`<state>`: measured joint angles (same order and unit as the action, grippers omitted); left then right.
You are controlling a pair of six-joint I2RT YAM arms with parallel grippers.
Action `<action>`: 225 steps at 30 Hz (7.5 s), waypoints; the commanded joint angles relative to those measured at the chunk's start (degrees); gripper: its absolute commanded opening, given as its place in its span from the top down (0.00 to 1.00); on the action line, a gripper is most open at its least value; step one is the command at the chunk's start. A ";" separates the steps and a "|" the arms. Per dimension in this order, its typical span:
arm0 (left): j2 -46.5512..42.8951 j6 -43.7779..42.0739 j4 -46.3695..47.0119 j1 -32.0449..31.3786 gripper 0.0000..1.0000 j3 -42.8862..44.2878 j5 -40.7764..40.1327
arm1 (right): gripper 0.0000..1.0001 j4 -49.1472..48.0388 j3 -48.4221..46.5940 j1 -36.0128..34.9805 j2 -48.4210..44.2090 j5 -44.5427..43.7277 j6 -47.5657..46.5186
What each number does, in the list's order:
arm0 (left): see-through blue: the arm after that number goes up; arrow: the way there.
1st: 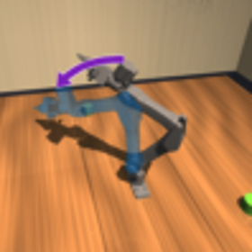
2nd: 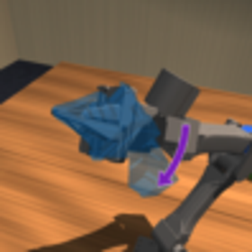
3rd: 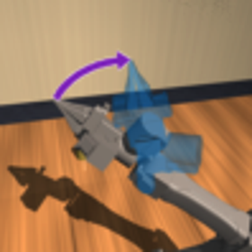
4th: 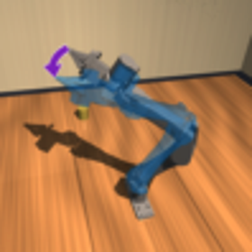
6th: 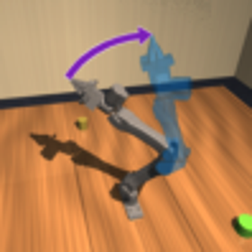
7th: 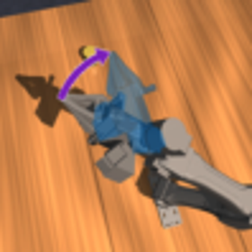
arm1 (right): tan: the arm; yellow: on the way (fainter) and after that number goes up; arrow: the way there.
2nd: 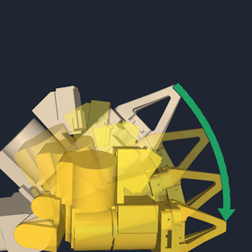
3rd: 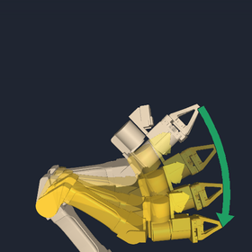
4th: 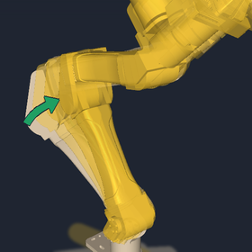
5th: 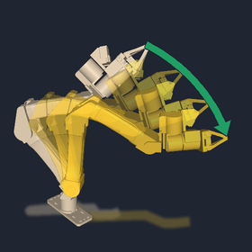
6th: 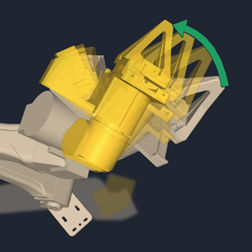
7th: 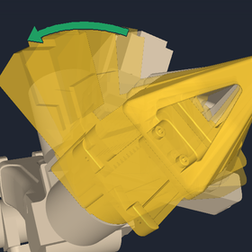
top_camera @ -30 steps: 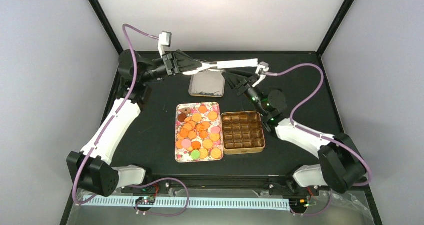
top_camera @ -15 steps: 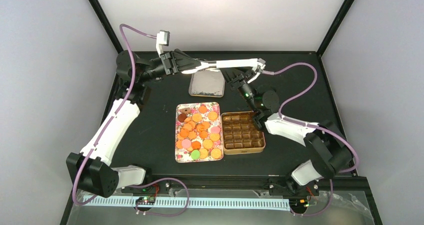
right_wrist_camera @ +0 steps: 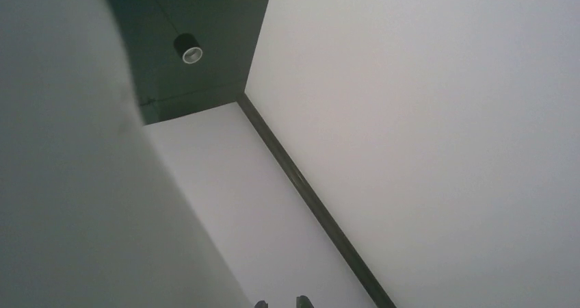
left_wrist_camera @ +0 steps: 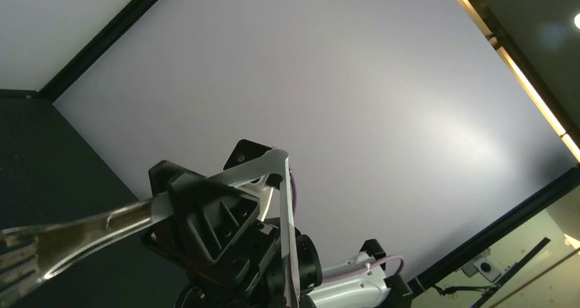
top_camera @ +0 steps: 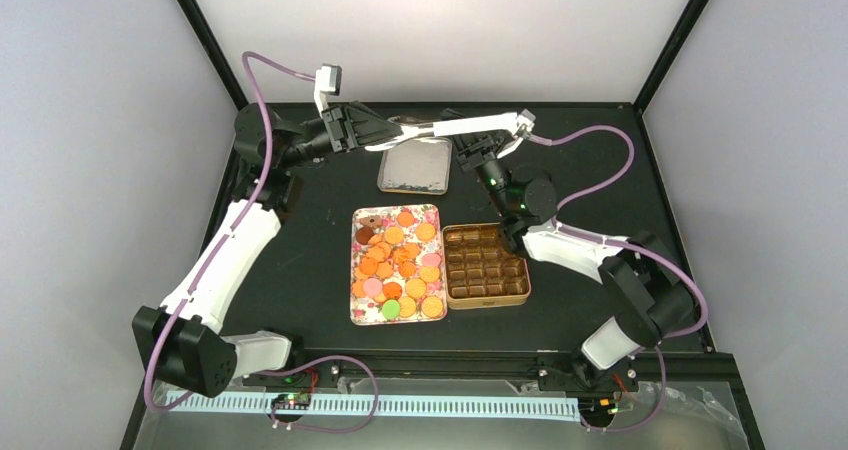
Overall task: Pack the cookies
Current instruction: Pass from the left arm to the right, then pass from the right arm to the left, then pass from the left arm to the right, then pick up the fake cookies from the plate.
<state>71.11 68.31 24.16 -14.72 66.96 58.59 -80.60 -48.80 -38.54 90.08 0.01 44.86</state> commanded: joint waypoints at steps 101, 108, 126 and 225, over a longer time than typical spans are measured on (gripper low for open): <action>5.21 -114.73 -92.63 -9.19 0.98 16.30 5.80 | 0.08 73.37 -16.79 4.86 -17.95 57.20 -31.95; 5.50 -113.06 -90.85 -9.19 0.99 16.47 6.15 | 0.16 70.55 -15.65 3.91 -16.79 55.95 -29.17; 6.43 -112.66 -90.77 -9.15 0.99 17.73 6.26 | 0.20 68.15 -15.57 2.66 -14.67 55.20 -27.45; 22.33 -113.05 -87.46 18.84 0.33 10.82 -30.36 | 0.49 48.29 -7.61 -14.07 1.16 4.06 -39.06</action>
<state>91.98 -40.38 -49.67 -0.36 66.26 25.80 -27.07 -51.75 -52.07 87.46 3.77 6.31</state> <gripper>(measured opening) 0.654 0.510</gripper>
